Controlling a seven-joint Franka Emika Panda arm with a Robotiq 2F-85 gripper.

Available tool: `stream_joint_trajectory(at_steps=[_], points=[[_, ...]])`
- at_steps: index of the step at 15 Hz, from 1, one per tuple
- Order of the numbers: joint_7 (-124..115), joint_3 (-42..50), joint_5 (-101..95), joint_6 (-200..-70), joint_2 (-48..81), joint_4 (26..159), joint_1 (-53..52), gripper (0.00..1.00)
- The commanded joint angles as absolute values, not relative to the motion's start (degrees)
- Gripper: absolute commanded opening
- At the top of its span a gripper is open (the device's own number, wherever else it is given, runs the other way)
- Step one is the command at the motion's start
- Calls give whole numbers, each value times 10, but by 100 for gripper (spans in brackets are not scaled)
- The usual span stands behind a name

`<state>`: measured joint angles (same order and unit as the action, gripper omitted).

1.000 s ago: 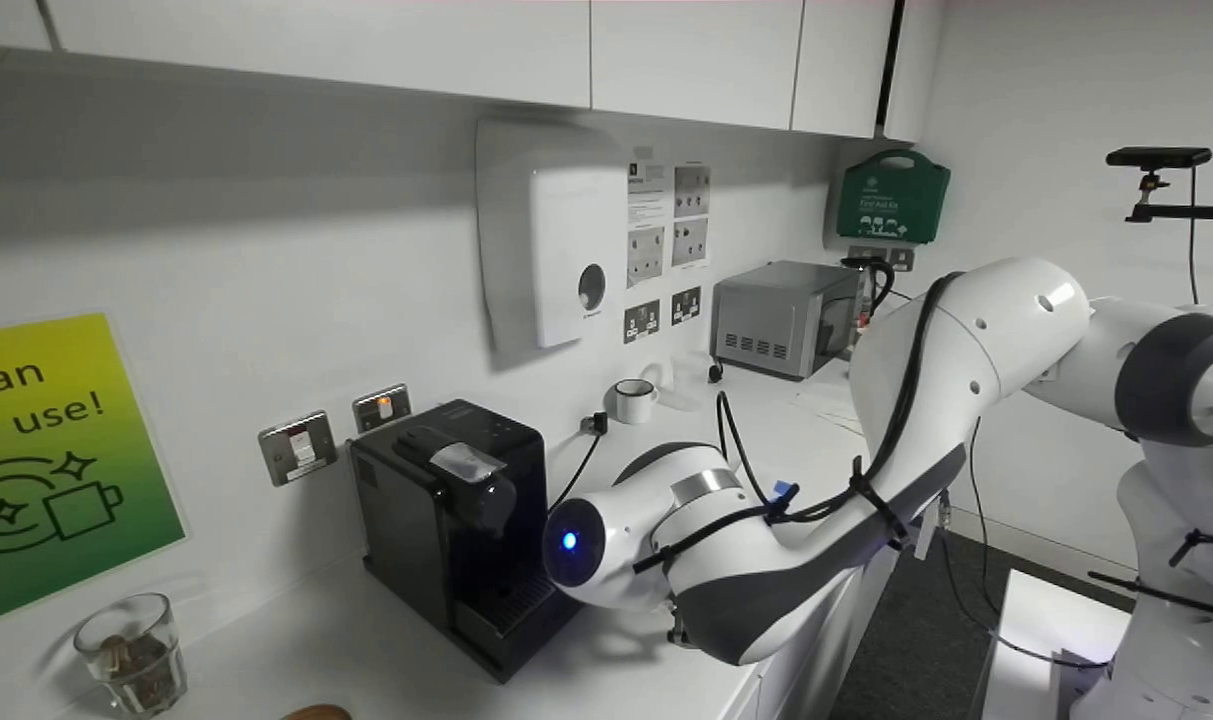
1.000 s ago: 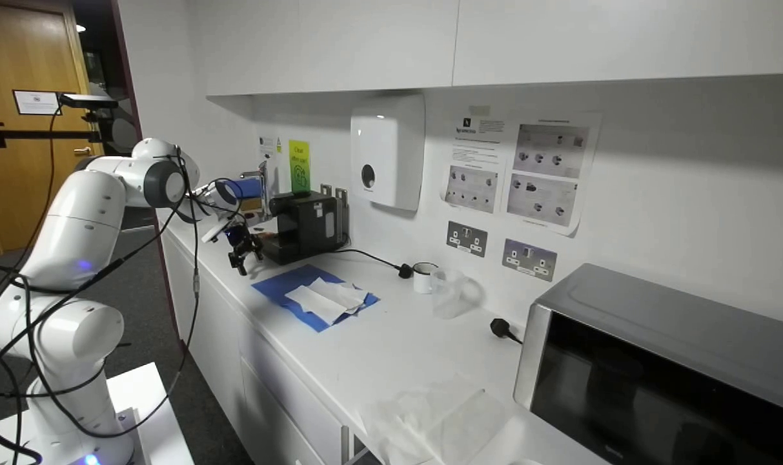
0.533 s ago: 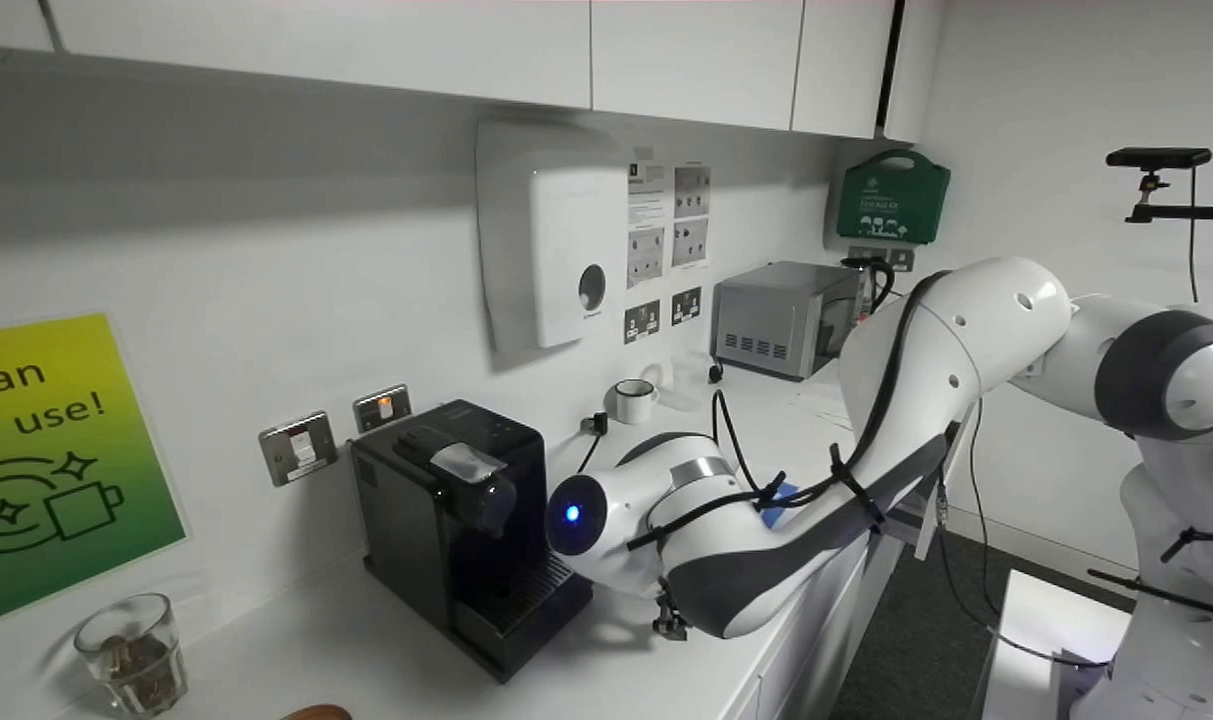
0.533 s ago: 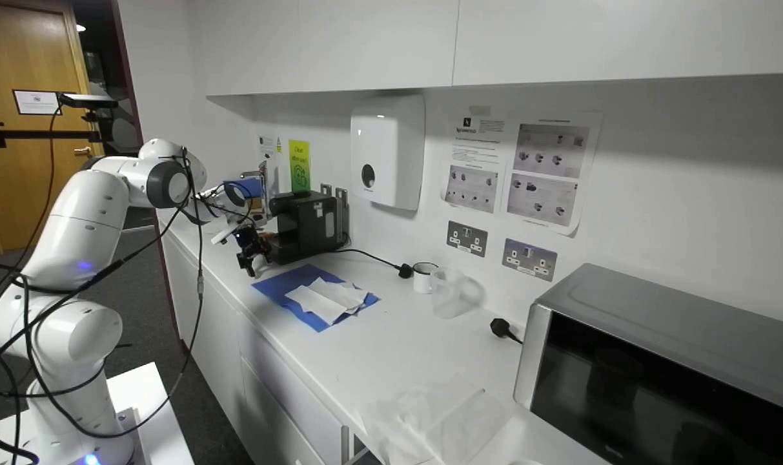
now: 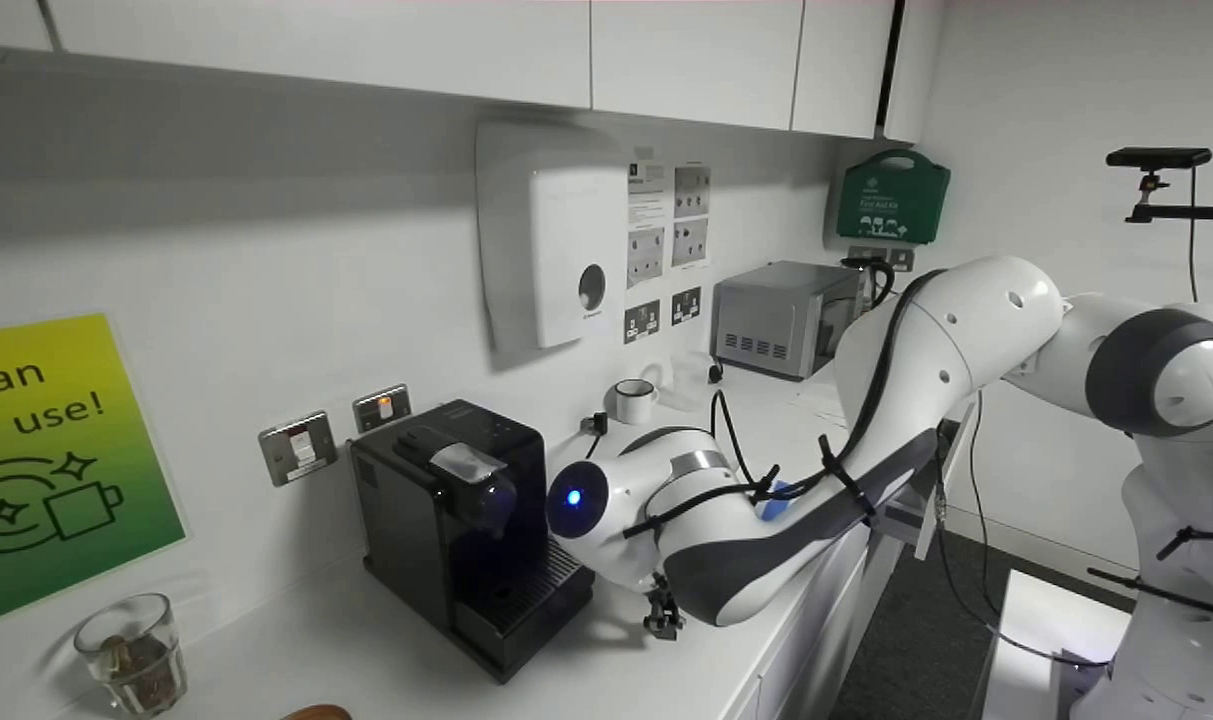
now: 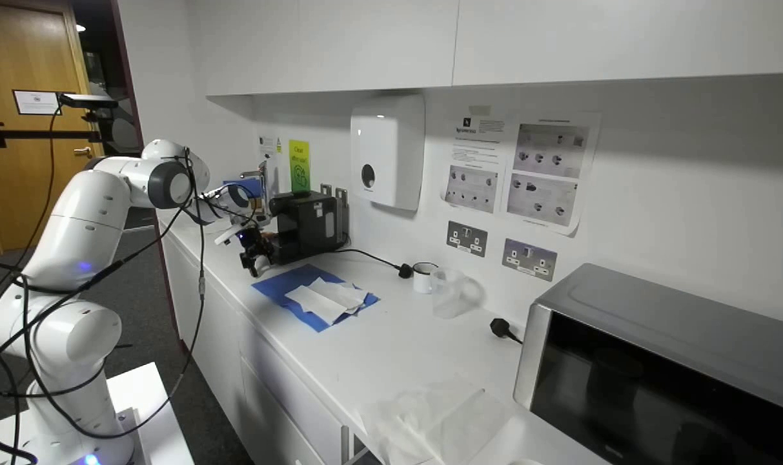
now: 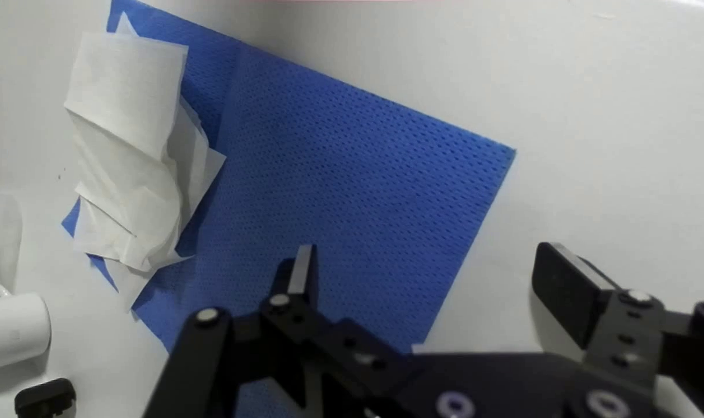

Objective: Unfold the blue placemat, place the white napkins on the mat then fold the mat in half

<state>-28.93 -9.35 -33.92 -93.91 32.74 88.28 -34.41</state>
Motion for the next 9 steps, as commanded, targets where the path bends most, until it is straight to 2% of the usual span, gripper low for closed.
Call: stream_joint_trajectory(at_steps=[1,9], points=[[-278,-94,-321,-916,317,894,-341,100],[-276,-92,-316,-883,318,901,-342,100]])
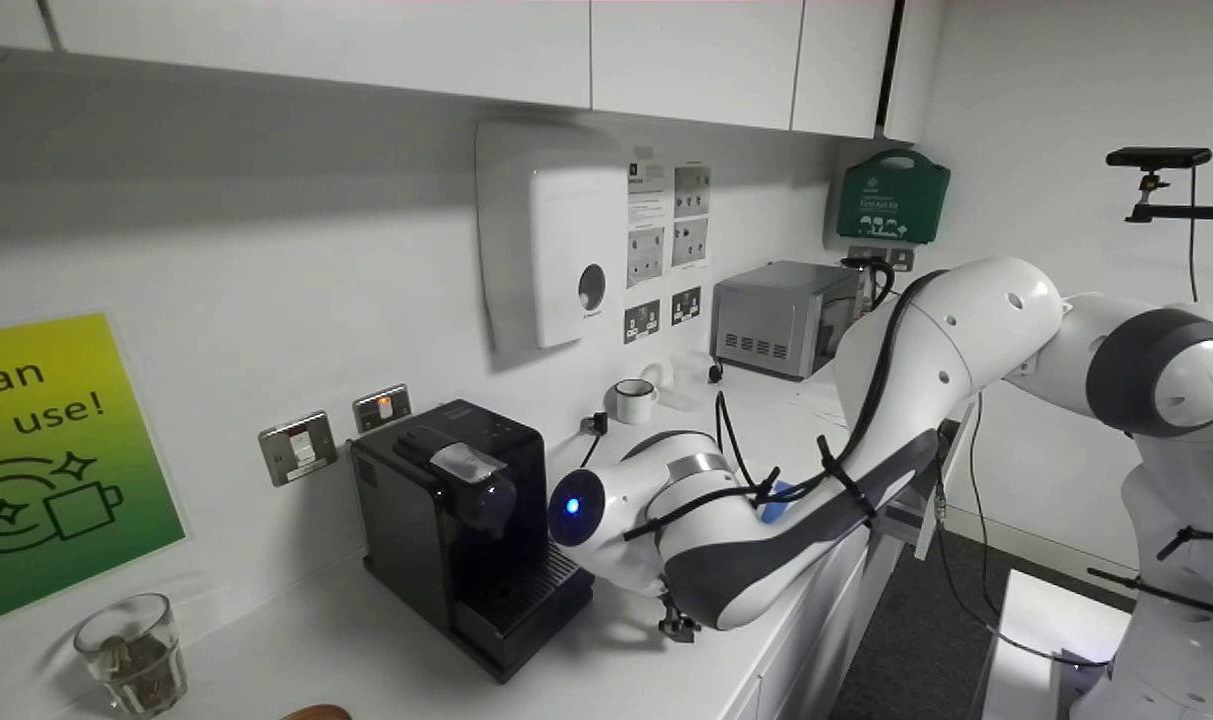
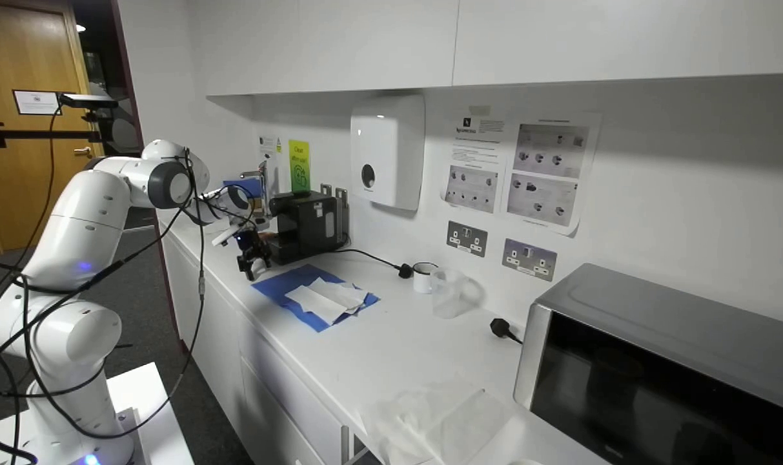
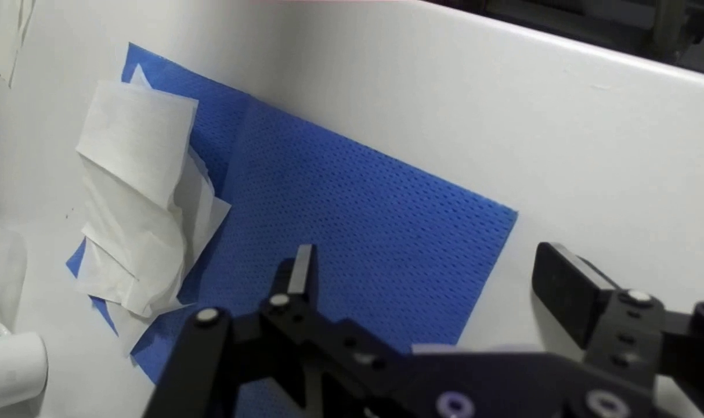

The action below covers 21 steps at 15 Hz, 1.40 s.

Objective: Unfold the blue placemat, place the white napkins on the mat then fold the mat in half

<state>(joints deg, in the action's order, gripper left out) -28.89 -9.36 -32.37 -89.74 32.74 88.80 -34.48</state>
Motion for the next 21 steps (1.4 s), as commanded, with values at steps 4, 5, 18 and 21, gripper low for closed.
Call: stream_joint_trajectory(at_steps=[4,5,18,21], points=[[-274,-94,-316,-883,316,908,-339,100],[-272,-94,-316,-883,317,908,-339,100],[-262,-91,-319,-866,318,905,-338,100],[-261,-90,-321,-863,319,903,-338,100]])
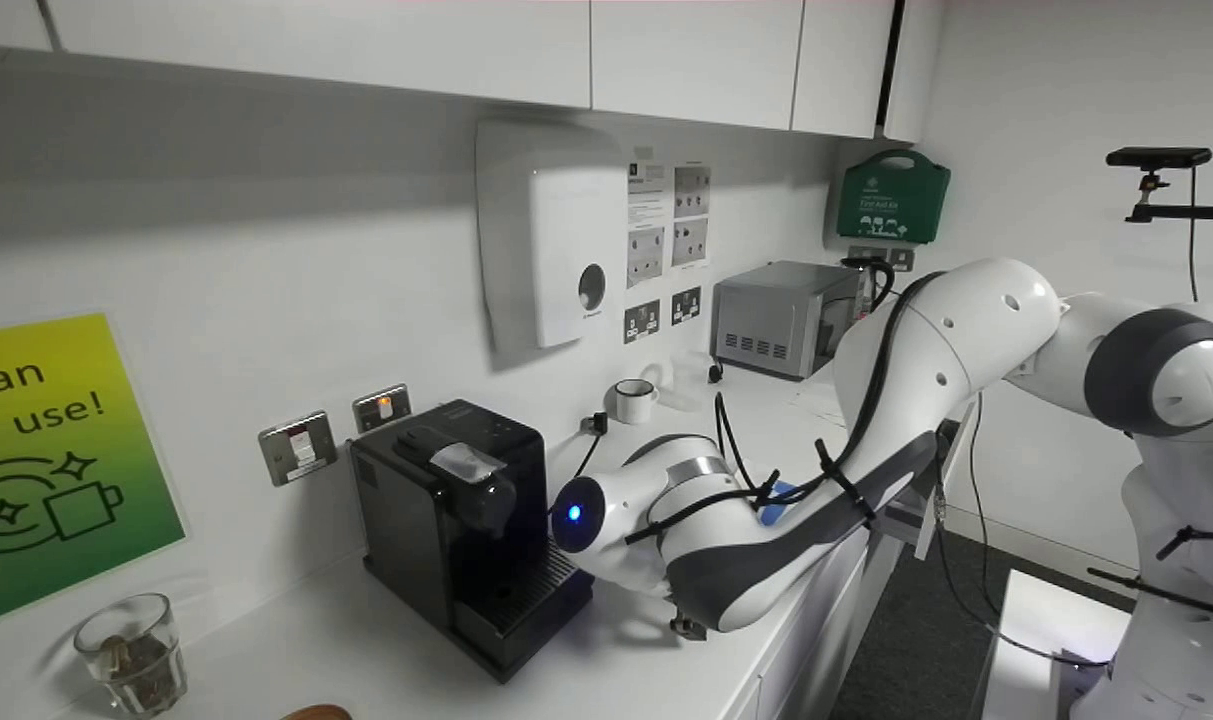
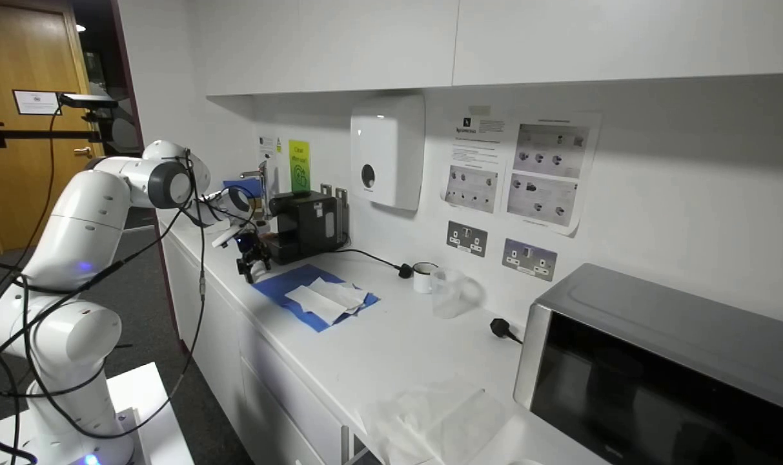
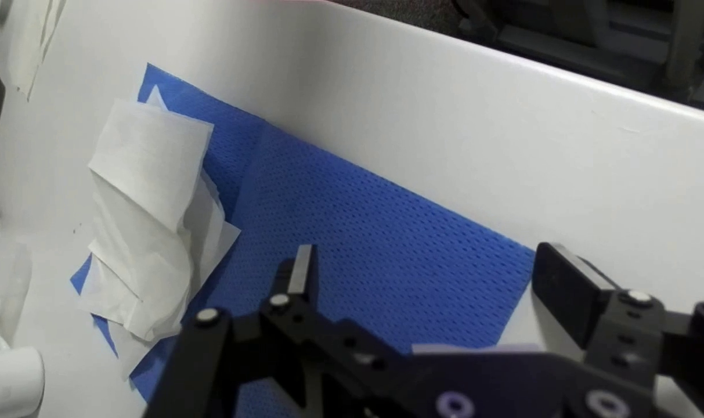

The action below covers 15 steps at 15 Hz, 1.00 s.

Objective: Unfold the blue placemat, place the white napkins on the mat then fold the mat in half

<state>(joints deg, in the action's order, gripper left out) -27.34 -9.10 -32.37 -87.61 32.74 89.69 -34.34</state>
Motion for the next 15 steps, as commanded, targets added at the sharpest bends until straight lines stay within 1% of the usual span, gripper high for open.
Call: stream_joint_trajectory(at_steps=[1,2,3,4,5,11,12,13,14,15], points=[[-260,-90,-321,-863,319,903,-338,100],[-259,-90,-321,-863,319,903,-338,82],[-258,-90,-322,-863,319,903,-338,74],[-257,-90,-322,-863,320,902,-338,68],[-257,-90,-322,-862,319,902,-338,59],[-255,-90,-323,-861,319,901,-338,13],[-255,-91,-321,-861,319,900,-338,55],[-257,-92,-316,-865,317,900,-337,50],[-260,-94,-308,-875,314,901,-333,51],[-266,-95,-303,-879,312,902,-332,57]])
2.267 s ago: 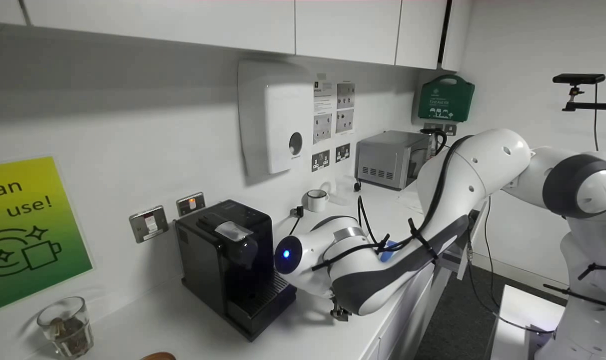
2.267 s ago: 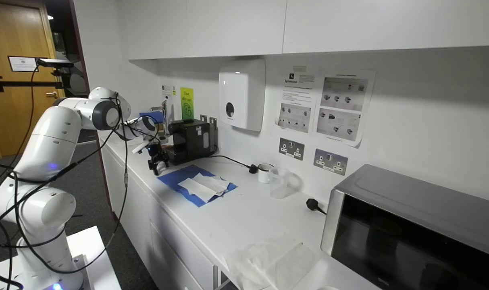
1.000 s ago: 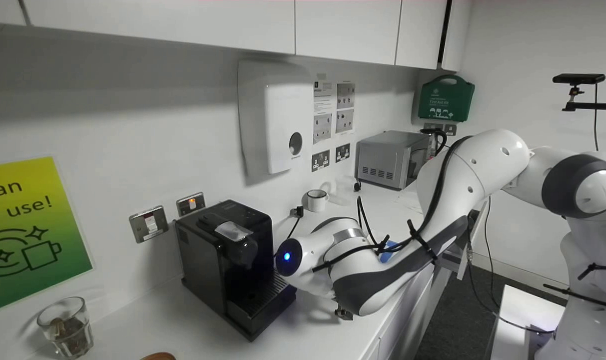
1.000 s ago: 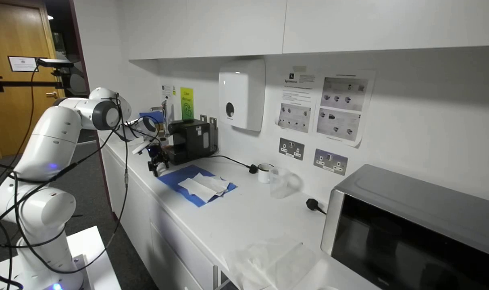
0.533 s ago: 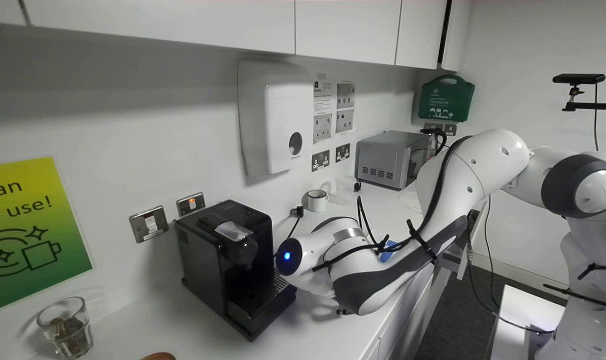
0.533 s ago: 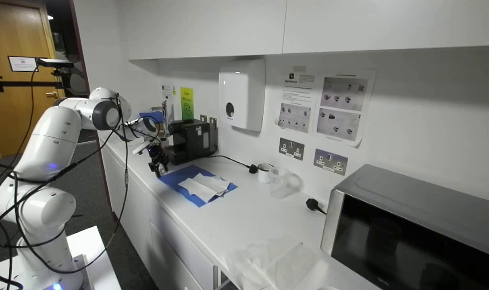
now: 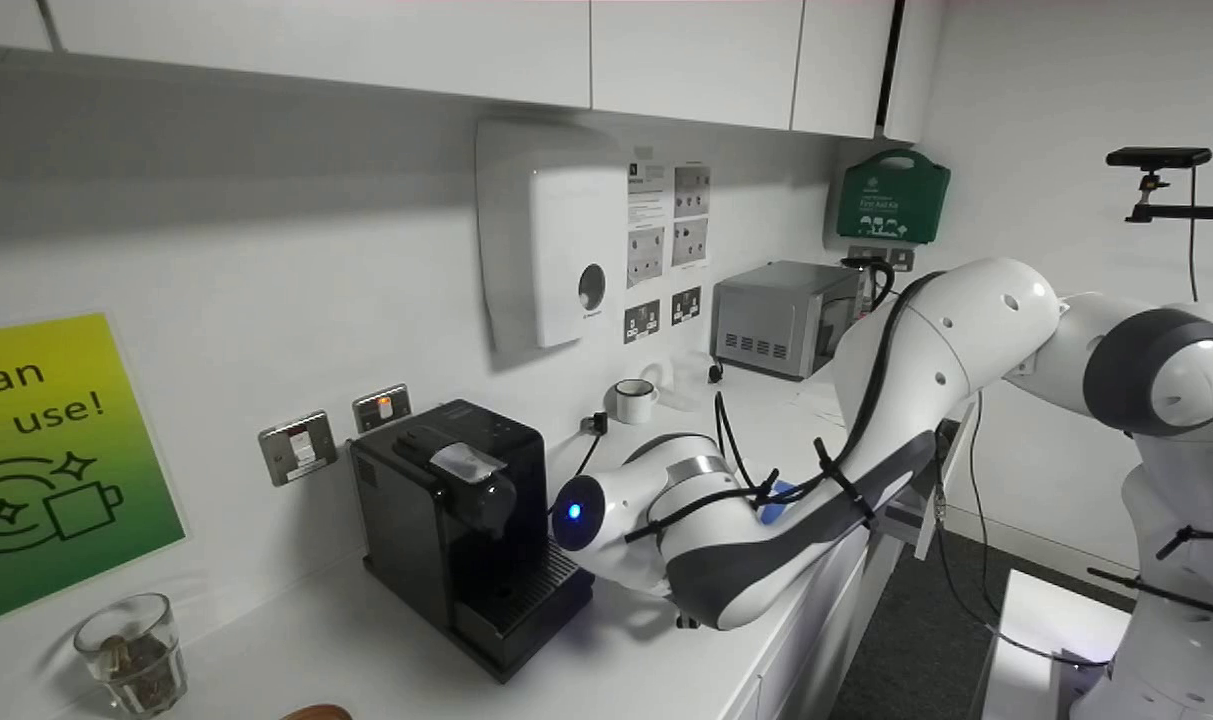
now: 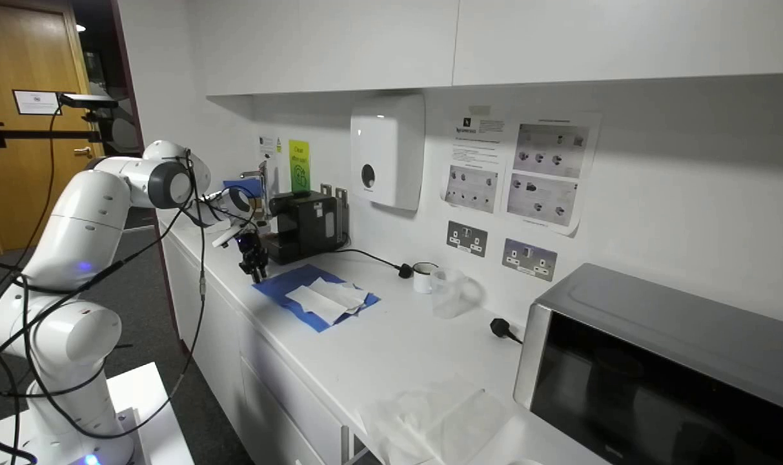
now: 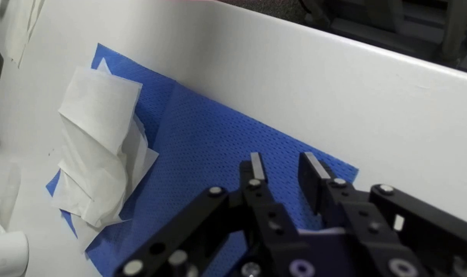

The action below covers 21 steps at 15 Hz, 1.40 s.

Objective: Unfold the blue placemat, place the white napkins on the mat then fold the mat in half

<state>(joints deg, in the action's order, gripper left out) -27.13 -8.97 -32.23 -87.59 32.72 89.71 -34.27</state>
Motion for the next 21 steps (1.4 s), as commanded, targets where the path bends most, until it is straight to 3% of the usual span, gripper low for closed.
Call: stream_joint_trajectory(at_steps=[1,5,6,12,21], points=[[-266,-95,-300,-881,310,902,-332,64],[-267,-94,-287,-896,303,904,-331,95],[-267,-94,-282,-910,302,907,-327,99],[-267,-92,-259,-963,302,915,-311,100],[-279,-83,-276,-931,314,907,-315,100]])
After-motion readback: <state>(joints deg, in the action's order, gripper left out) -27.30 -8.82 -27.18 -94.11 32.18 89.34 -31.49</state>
